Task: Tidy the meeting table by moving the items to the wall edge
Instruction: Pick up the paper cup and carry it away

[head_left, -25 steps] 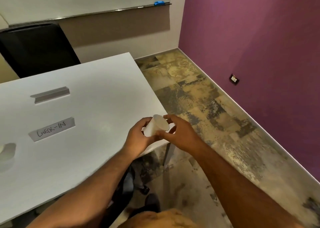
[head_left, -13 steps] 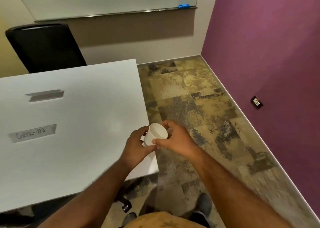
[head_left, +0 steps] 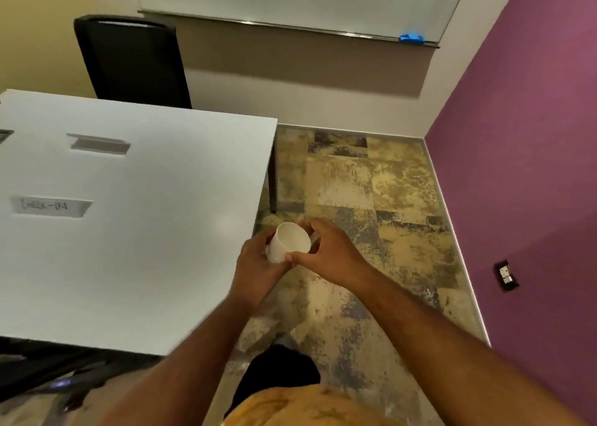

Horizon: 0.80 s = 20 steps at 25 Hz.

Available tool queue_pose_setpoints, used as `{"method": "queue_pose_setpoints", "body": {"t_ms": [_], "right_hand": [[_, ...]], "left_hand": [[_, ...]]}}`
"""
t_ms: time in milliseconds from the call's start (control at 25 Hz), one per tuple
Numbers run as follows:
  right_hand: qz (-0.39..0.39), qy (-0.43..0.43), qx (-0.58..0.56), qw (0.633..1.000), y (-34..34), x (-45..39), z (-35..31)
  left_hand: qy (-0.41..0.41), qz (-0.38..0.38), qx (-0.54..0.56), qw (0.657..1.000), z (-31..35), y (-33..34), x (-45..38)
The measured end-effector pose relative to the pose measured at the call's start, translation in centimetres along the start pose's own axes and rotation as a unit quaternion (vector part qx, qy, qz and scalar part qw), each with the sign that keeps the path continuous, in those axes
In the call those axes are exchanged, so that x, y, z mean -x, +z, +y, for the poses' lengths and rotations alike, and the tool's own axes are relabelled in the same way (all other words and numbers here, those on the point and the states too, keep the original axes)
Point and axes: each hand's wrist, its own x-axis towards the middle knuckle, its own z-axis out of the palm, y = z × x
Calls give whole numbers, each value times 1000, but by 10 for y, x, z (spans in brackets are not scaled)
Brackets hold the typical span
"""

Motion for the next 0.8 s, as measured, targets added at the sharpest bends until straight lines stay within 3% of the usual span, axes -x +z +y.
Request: {"method": "queue_pose_setpoints", "body": {"t_ms": [240,440,680,800], "right_hand": [[-34,-71,58,995,-22,-122,-7],[-61,-97,72,991,-28,-232,-30],[-112,-141,67,981,-4,-352,-72],[-147,-194,79,967,31,-401,-92]], "left_hand": [[-6,83,50,995,1,5,-102],[-9,113,-14,993,-9,-32,-195],[-136,208,-12,969,-38,-100,-244],[-188,267,45,944,-50,-125,-255]]}}
